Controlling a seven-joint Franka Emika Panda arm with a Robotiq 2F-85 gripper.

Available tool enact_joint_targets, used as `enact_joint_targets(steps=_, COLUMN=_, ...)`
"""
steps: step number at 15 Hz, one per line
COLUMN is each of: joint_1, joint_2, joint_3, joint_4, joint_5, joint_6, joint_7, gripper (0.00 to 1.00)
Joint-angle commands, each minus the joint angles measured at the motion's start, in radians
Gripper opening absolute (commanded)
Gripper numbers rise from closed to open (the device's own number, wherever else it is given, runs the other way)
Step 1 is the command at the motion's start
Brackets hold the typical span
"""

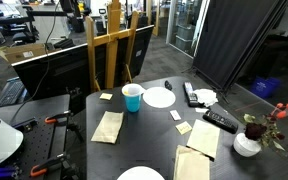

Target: Take the marker out of the cup and put it on the table

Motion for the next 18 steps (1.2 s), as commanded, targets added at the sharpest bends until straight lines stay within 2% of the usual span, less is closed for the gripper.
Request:
enact_joint_targets(steps=1, joint_1=-0.037, joint_2=0.092, joint_3=0.011, joint_4=0.022, joint_5=-0.083, joint_6=0.081, joint_7=-0.017, gripper=1.0)
enact_joint_targets(steps=3, joint_1=-0.042, joint_2=0.14, joint_3=-0.002, joint_4=0.028, joint_5=-0.124, joint_6=0.129, joint_7=-0.036, gripper=1.0)
enact_joint_targets(steps=9, joint_1=-0.065, joint_2=0.297, joint_3=-0.058, joint_4=0.087, joint_5=-0.216, joint_6=0.152, joint_7=-0.115, gripper=1.0)
enact_joint_targets(steps=14, joint_1=-0.068, joint_2=0.415, joint_3=-0.083, joint_4=0.125, joint_5=-0.229, joint_6=0.199, joint_7=-0.106, gripper=1.0)
enact_joint_targets(steps=18, joint_1=-0.066, joint_2=0.497, joint_3=-0.098, joint_4=0.133, joint_5=-0.245, joint_6=0.283, joint_7=-0.11, gripper=1.0)
